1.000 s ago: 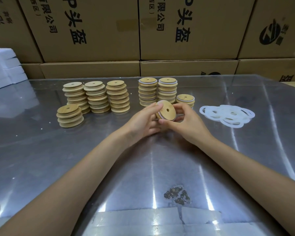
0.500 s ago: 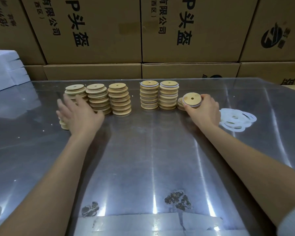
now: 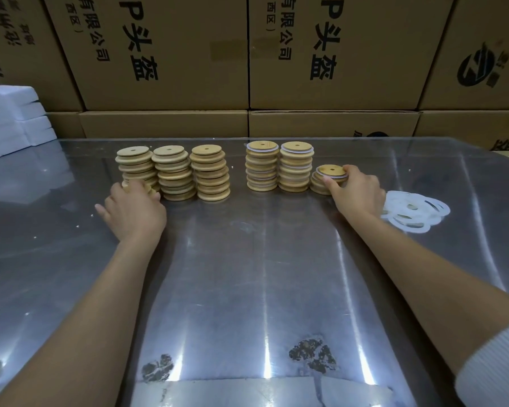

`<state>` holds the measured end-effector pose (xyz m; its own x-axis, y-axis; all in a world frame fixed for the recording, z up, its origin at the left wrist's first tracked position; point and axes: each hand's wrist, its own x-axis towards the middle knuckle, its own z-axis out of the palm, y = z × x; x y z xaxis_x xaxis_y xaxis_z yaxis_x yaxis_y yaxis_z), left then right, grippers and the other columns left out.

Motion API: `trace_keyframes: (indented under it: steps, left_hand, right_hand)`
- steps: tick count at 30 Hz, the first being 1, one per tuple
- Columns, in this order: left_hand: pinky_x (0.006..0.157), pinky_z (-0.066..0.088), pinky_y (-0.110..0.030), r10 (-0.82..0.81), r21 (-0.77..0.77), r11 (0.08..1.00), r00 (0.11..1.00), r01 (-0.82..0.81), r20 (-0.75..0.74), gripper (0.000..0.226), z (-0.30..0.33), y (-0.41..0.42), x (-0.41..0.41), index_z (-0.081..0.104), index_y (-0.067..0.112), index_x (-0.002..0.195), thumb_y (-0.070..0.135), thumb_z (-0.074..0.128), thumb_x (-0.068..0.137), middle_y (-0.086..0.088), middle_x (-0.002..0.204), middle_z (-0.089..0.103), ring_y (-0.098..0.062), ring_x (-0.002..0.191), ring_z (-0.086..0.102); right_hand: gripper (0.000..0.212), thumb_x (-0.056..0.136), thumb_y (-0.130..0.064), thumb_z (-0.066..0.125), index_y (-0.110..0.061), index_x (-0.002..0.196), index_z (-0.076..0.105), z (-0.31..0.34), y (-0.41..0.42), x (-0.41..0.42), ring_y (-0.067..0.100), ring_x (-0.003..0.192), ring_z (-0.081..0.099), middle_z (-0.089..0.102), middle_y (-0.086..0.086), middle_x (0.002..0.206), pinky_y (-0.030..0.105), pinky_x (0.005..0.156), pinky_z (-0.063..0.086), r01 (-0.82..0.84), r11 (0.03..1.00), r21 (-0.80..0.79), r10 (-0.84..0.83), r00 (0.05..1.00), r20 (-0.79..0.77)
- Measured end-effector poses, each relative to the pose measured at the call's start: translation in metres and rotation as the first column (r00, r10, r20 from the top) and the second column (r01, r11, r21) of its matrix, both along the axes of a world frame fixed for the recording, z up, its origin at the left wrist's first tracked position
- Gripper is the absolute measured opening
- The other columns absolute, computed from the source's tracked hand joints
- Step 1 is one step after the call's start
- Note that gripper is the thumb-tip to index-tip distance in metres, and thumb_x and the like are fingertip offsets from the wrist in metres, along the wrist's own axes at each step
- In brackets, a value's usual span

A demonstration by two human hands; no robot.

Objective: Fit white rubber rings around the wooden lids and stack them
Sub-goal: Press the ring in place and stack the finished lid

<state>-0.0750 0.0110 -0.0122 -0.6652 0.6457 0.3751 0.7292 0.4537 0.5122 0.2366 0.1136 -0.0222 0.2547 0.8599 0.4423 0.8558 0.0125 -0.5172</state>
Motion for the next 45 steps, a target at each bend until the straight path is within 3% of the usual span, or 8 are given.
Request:
trace_keyframes:
  steps: [10, 15, 22, 31, 35, 37, 41, 45]
  left_hand:
    - [0.117, 0.013, -0.049, -0.004, 0.275, 0.961, 0.992, -0.032, 0.128, 0.048, 0.007, 0.003, 0.011, 0.036, 0.002, 0.138, 0.025, 0.049, 0.097, -0.015, 0.146, 0.029, -0.036, 0.133, 0.033]
    - [0.116, 0.015, -0.046, -0.244, 0.36, 0.901, 0.969, 0.242, -0.041, 0.054, 0.013, 0.003, 0.047, 0.029, 0.005, 0.143, 0.025, 0.049, 0.097, -0.014, 0.147, 0.032, -0.029, 0.136, 0.031]
    - [0.114, 0.024, -0.041, -0.664, 0.27, 0.742, 0.727, 0.613, 0.175, 0.066, -0.004, -0.004, 0.121, 0.02, 0.008, 0.147, 0.03, 0.053, 0.095, -0.011, 0.151, 0.03, -0.027, 0.138, 0.03]
    - [0.115, 0.023, -0.038, -0.875, 0.098, 0.485, 0.481, 0.869, 0.06, 0.072, -0.015, -0.009, 0.133, 0.01, 0.021, 0.15, 0.035, 0.053, 0.094, 0.002, 0.153, 0.02, -0.02, 0.14, 0.026]
    - [0.113, 0.027, -0.034, -0.914, -0.04, 0.402, 0.404, 0.915, 0.036, 0.075, -0.02, -0.008, 0.134, 0.009, 0.026, 0.15, 0.035, 0.056, 0.092, 0.007, 0.151, 0.017, -0.017, 0.138, 0.028]
    - [0.111, 0.03, -0.032, -0.913, -0.05, 0.399, 0.401, 0.916, 0.068, 0.078, -0.02, -0.008, 0.133, 0.01, 0.025, 0.15, 0.036, 0.059, 0.09, 0.007, 0.151, 0.017, -0.015, 0.136, 0.031]
    - [0.109, 0.034, -0.034, -0.882, -0.049, 0.451, 0.453, 0.891, 0.129, 0.086, -0.018, -0.006, 0.131, 0.013, 0.023, 0.149, 0.042, 0.066, 0.084, 0.002, 0.148, 0.033, -0.015, 0.132, 0.038]
    - [0.1, 0.034, -0.022, -0.862, -0.046, 0.475, 0.475, 0.879, 0.177, 0.087, -0.016, -0.005, 0.129, 0.02, 0.02, 0.148, 0.043, 0.07, 0.08, 0.01, 0.134, 0.053, -0.011, 0.125, 0.046]
  right_hand:
    - [0.064, 0.092, -0.053, 0.048, -0.015, 0.142, 0.039, -0.001, -0.006, -0.004, 0.029, 0.13, 0.037, 0.052, 0.009, 0.136, 0.045, 0.106, 0.026, -0.019, 1.0, 0.006, 0.018, 0.984, 0.178]
    - [0.064, 0.091, -0.043, 0.053, -0.006, 0.14, 0.035, -0.003, -0.024, -0.009, 0.028, 0.133, 0.034, 0.044, 0.011, 0.141, 0.048, 0.112, 0.018, -0.044, 0.995, 0.087, 0.016, 0.955, 0.296]
    - [0.052, 0.09, -0.036, 0.054, -0.008, 0.132, 0.041, -0.01, -0.056, 0.007, 0.03, 0.132, 0.027, 0.031, 0.01, 0.145, 0.048, 0.112, 0.016, -0.019, 0.999, -0.026, 0.027, 0.938, 0.344]
    - [0.031, 0.098, -0.033, 0.044, -0.014, 0.112, 0.062, -0.006, -0.06, 0.017, 0.031, 0.114, 0.048, 0.057, 0.011, 0.119, 0.039, 0.093, 0.031, 0.09, 0.981, -0.172, -0.019, 0.925, 0.379]
    - [0.022, 0.09, -0.008, 0.048, -0.02, 0.092, 0.066, -0.002, -0.055, 0.027, 0.034, 0.102, 0.054, 0.064, 0.011, 0.107, 0.034, 0.077, 0.028, 0.013, 0.994, -0.113, 0.018, 0.964, 0.264]
    - [0.028, 0.088, -0.003, 0.049, -0.02, 0.101, 0.067, -0.001, -0.053, 0.03, 0.034, 0.102, 0.057, 0.066, 0.01, 0.107, 0.032, 0.075, 0.027, 0.005, 0.996, -0.094, 0.014, 0.98, 0.2]
    - [0.029, 0.09, -0.005, 0.049, -0.019, 0.109, 0.064, 0.0, -0.051, 0.033, 0.037, 0.098, 0.057, 0.066, 0.012, 0.107, 0.031, 0.07, 0.033, 0.016, 0.998, -0.06, -0.013, 0.998, 0.054]
    - [0.025, 0.091, -0.013, 0.053, -0.021, 0.112, 0.062, 0.003, -0.053, 0.031, 0.029, 0.101, 0.058, 0.068, 0.002, 0.104, 0.032, 0.076, 0.039, -0.078, 0.997, -0.015, 0.075, 0.988, -0.132]
